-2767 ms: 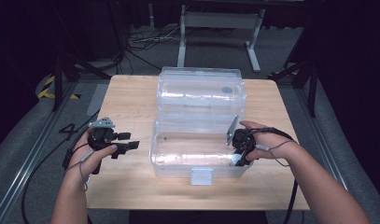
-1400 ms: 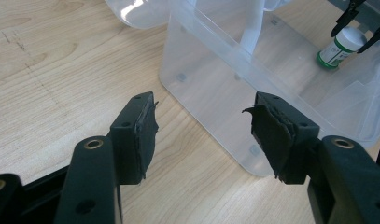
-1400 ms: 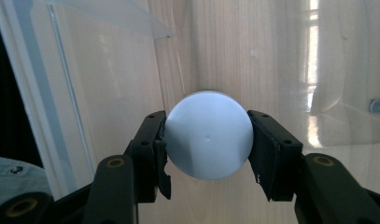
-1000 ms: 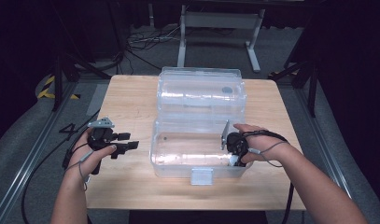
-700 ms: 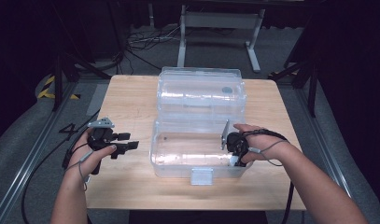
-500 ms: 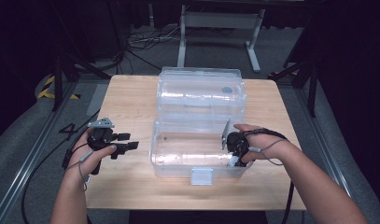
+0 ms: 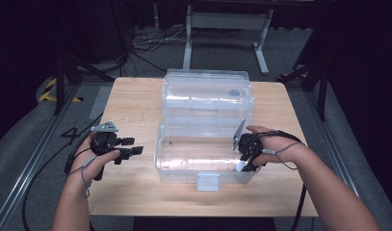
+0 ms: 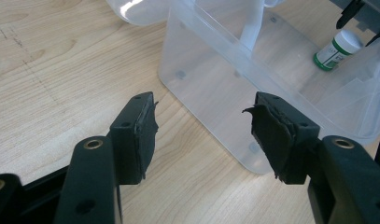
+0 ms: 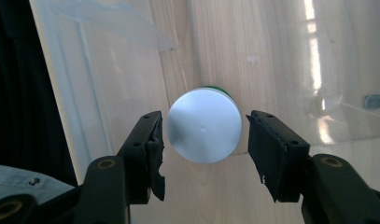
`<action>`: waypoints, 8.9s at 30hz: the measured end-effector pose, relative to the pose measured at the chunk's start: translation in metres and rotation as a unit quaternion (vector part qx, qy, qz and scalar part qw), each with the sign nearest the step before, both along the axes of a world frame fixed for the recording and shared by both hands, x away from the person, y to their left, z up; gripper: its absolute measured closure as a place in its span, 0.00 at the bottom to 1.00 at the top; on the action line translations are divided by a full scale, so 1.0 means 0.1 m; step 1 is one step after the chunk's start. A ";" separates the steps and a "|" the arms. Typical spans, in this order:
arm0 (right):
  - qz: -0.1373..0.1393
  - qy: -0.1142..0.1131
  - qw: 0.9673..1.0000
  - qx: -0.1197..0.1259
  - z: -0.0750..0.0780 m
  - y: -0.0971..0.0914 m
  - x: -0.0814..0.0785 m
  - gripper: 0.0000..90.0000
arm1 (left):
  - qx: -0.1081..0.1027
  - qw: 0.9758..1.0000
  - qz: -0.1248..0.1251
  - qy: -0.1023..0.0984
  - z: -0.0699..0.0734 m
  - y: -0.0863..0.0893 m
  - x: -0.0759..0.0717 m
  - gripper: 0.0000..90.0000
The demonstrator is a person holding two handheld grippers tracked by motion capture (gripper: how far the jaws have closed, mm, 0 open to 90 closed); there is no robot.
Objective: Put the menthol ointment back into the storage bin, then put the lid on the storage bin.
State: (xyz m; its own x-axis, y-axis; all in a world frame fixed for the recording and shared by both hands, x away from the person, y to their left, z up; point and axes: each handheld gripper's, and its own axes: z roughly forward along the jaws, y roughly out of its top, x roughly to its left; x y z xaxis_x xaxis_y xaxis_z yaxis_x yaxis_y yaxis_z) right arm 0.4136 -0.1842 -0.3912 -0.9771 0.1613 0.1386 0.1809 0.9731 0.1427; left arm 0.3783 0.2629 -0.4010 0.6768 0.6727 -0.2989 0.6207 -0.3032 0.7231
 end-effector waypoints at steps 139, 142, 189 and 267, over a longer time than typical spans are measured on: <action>-0.166 -0.181 0.920 0.304 0.78 0.45 0.79 0.85 | -0.003 0.981 -0.196 0.005 -0.02 -1.08 -0.31 0.47; -0.167 -0.182 0.920 0.305 0.78 0.45 0.79 0.85 | 0.002 0.980 -0.201 0.008 -0.03 -1.10 -0.31 0.49; -0.132 -0.206 0.924 0.294 0.81 0.45 0.63 0.92 | 0.055 0.975 -0.216 0.020 -0.12 -1.20 -0.31 0.80; -0.073 -0.185 0.931 0.306 0.89 0.39 0.00 0.93 | 0.048 0.975 -0.214 0.022 -0.13 -1.19 -0.31 0.80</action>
